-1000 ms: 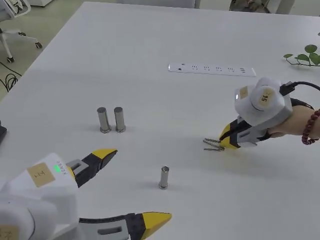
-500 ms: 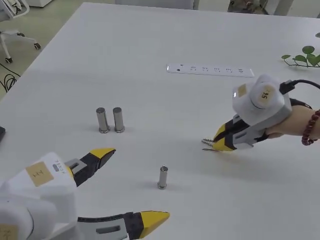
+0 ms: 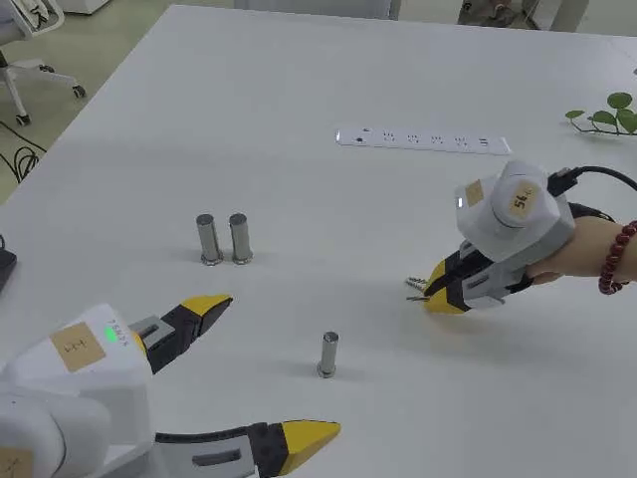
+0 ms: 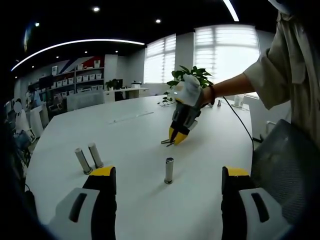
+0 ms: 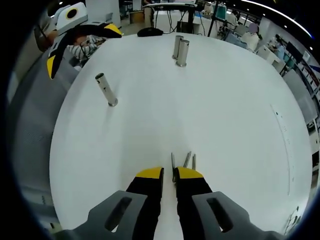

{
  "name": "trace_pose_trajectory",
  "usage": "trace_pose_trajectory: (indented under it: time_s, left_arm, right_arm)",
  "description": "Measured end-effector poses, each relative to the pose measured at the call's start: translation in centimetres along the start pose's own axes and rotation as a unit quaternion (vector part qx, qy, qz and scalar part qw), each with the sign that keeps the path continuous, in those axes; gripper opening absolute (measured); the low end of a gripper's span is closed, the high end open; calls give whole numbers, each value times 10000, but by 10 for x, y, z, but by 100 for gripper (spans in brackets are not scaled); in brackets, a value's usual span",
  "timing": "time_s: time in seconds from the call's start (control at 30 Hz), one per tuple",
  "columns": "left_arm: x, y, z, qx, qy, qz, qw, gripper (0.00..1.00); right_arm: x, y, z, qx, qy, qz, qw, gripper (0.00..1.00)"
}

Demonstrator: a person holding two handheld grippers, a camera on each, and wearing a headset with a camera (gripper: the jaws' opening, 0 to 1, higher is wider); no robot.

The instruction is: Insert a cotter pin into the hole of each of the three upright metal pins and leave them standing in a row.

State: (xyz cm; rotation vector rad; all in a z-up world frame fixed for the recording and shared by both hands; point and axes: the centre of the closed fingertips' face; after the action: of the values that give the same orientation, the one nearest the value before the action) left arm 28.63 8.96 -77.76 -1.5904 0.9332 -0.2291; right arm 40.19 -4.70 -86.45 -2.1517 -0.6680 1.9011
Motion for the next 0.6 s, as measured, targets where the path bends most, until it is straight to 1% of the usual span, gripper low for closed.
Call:
trace_pose_trajectory:
  time_s: [0.27, 0.47, 0.6]
  left_arm:
    - [0, 0, 1, -6, -3, 8, 10000, 87]
    - [0, 0, 0, 5, 12, 15, 10000, 86]
    - [0, 0, -1, 17, 21, 35, 10000, 86]
  right_arm:
    - [0, 4, 1, -84, -48, 109, 9999, 10]
    - [0, 7, -2, -102, -40, 178, 9998, 10]
    - [0, 11, -3, -127, -66, 282, 9995, 8]
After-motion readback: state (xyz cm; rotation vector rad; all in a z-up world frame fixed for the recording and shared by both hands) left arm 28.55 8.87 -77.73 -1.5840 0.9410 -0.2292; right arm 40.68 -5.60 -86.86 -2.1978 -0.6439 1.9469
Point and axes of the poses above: the centre of the closed fingertips' face, and the gripper's own axes: x roughly forward along the fingers, z roughly to its left, y roughly out of its underside, and after that the axes turned 13 degrees about -x, right-handed
